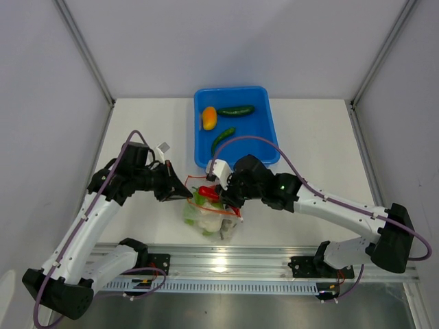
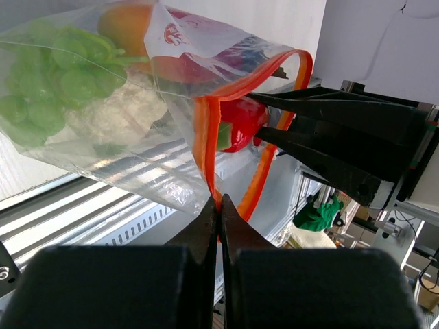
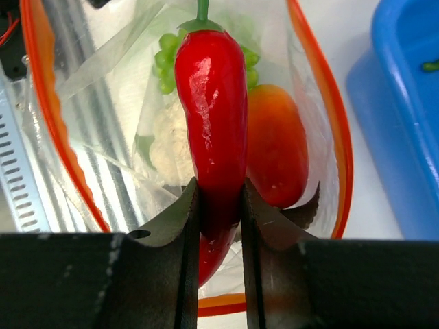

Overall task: Place the food in the zip-top bag and seal the zipper
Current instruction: Place the fake vegetable in the zipper food storage bag, then adjust the zipper food storage bag at the center of the board.

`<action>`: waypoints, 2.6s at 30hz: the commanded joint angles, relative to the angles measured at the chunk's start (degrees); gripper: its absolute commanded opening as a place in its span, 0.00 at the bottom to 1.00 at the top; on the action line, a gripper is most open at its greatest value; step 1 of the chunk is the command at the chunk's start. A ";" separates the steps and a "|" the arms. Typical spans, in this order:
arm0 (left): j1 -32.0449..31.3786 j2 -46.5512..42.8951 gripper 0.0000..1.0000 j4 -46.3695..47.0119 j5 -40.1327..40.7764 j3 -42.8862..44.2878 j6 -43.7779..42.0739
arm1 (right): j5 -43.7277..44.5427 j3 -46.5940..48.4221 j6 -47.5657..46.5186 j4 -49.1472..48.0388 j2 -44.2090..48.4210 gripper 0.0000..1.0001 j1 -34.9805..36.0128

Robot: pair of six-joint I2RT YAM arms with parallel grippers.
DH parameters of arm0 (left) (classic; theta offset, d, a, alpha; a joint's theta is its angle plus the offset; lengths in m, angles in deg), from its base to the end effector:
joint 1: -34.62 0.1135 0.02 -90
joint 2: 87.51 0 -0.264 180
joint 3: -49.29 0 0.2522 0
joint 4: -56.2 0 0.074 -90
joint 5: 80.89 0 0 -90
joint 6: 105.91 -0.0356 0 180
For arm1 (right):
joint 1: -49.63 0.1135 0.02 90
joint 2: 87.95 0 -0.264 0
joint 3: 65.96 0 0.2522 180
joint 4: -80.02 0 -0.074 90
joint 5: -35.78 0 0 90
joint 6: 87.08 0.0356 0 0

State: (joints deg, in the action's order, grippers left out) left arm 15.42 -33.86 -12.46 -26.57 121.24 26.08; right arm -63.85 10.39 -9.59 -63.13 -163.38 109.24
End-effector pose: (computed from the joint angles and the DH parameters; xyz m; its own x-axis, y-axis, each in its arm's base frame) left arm 0.1524 -0.0751 0.3261 -0.9543 -0.2431 -0.1737 -0.0268 0.6486 -0.7606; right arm 0.1436 0.2567 0.3090 -0.0907 -0.5769 -0.8118 -0.9615 0.2632 -0.0796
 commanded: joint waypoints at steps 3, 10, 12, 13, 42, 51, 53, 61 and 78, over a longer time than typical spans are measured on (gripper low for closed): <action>0.04 -0.39 0.00 -0.57 0.00 2.36 -0.60 | -5.13 3.86 -0.14 5.38 -2.08 0.12 0.94; 0.04 -0.39 0.01 -0.92 0.17 2.63 -0.69 | -4.70 7.63 2.49 6.44 -4.19 0.47 1.47; 0.04 -0.56 0.01 -1.09 0.17 2.80 -0.69 | -3.21 9.30 3.46 6.44 -4.98 0.54 1.38; 0.04 -0.56 0.00 -1.18 0.26 2.89 -0.69 | -2.42 10.00 4.68 6.53 -5.24 0.56 1.29; 0.04 -1.62 0.00 -2.94 1.05 5.79 -1.66 | 2.96 17.31 11.10 12.59 -9.37 0.59 -8.99; 0.04 -1.62 0.00 -3.03 0.70 6.05 -1.74 | -2.94 15.90 11.99 12.51 -13.24 0.42 -8.90; 0.04 -1.70 0.01 -3.03 0.61 6.05 -1.66 | -3.47 16.25 11.81 12.33 -14.21 0.31 -8.73; 0.22 -2.75 0.00 -5.84 5.18 8.07 -0.08 | 5.58 25.38 10.67 10.32 -11.15 0.00 -5.30; 1.27 -6.53 0.00 -0.66 5.09 -3.18 7.40 | 5.58 18.18 11.99 11.36 -7.62 0.00 -1.96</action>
State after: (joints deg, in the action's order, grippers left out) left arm 16.23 -38.47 -16.50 -19.80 116.79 32.18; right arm -59.32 27.52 1.95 -50.06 -171.78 106.99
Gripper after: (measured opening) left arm 0.005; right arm 0.002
